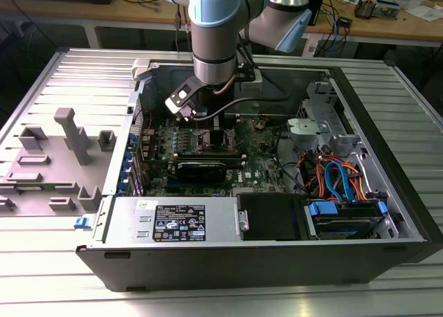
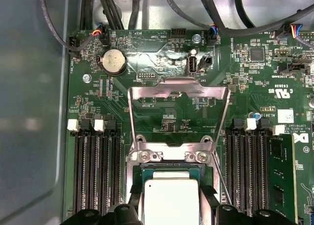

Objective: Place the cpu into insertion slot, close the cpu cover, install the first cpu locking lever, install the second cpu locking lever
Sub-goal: 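Place the cpu into insertion slot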

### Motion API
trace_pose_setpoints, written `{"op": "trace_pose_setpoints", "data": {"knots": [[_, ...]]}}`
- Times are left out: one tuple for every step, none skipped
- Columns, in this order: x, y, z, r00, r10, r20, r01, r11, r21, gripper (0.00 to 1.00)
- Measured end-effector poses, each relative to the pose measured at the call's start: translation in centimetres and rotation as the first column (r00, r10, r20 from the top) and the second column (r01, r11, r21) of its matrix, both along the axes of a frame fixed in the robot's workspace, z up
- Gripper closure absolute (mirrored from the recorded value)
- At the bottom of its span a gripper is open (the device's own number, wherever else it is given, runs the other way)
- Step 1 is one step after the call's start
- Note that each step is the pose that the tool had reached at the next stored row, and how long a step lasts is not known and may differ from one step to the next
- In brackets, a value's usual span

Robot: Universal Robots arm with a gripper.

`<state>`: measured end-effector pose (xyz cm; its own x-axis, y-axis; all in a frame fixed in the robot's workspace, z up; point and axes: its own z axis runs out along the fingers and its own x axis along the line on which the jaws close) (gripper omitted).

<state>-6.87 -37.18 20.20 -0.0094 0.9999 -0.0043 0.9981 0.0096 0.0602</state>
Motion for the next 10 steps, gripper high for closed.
{"op": "trace_pose_setpoints", "data": {"knots": [[0.00, 0.00, 0.08, 1.0000, 0.000, 0.0000, 0.000, 1.0000, 0.0000, 0.46], [0.00, 0.00, 0.08, 1.0000, -0.001, 0.0000, 0.001, 1.0000, 0.0000, 0.46], [0.00, 0.00, 0.07, 1.0000, -0.004, 0.0000, 0.004, 1.0000, 0.0000, 0.46], [0.00, -0.01, 0.01, 0.9999, -0.012, -0.0001, 0.012, 0.9999, -0.0001, 0.46], [0.00, -0.01, -0.03, 0.9999, -0.016, -0.0001, 0.016, 0.9999, 0.0000, 0.46], [0.00, -0.01, -0.07, 0.9998, -0.018, -0.0002, 0.018, 0.9998, -0.0002, 0.46], [0.00, -0.01, -0.13, 0.9998, -0.019, -0.0001, 0.019, 0.9998, -0.0002, 0.46], [0.00, -0.01, -0.17, 0.9998, -0.019, -0.0001, 0.019, 0.9998, -0.0001, 0.46], [0.00, -0.01, -0.21, 0.9998, -0.019, -0.0001, 0.019, 0.9998, -0.0002, 0.46], [0.00, -0.01, -0.24, 0.9998, -0.019, -0.0002, 0.019, 0.9998, -0.0002, 0.46]]}}
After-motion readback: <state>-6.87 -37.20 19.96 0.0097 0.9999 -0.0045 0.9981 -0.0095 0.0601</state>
